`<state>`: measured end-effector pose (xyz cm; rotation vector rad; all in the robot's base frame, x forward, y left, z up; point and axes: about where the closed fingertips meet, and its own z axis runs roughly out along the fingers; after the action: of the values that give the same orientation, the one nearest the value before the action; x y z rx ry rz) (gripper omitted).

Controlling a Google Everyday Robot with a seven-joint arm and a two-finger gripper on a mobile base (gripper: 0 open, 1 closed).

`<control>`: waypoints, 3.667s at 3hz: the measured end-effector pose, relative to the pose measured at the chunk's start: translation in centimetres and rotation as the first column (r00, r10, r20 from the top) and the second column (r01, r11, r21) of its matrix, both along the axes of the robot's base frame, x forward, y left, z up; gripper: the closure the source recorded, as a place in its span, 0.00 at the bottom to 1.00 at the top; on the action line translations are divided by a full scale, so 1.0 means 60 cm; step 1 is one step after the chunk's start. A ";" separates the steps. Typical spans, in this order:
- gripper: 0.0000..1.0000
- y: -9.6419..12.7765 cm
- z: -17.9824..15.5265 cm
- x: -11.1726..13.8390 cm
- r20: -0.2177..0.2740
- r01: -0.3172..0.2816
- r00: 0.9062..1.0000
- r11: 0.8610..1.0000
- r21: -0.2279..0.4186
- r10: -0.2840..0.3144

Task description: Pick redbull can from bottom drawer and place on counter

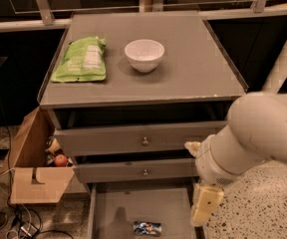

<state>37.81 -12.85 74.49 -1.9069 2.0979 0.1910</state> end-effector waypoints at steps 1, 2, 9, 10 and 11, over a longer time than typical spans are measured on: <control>0.00 0.025 -0.061 0.003 0.016 -0.003 1.000 1.000 0.011 0.002; 0.00 0.025 -0.061 0.003 0.016 -0.003 1.000 1.000 0.011 0.002; 0.00 0.086 -0.379 0.084 0.061 -0.102 0.993 0.991 0.088 0.097; 0.00 0.086 -0.379 0.084 0.061 -0.102 0.993 0.991 0.088 0.097; 0.00 0.095 -0.426 0.065 0.043 -0.108 0.994 0.990 0.093 0.104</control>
Offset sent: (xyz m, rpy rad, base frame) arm -0.0001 0.0125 -0.0308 0.0076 -0.0041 0.0054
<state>41.69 -7.13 48.93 -1.9514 1.9288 0.2717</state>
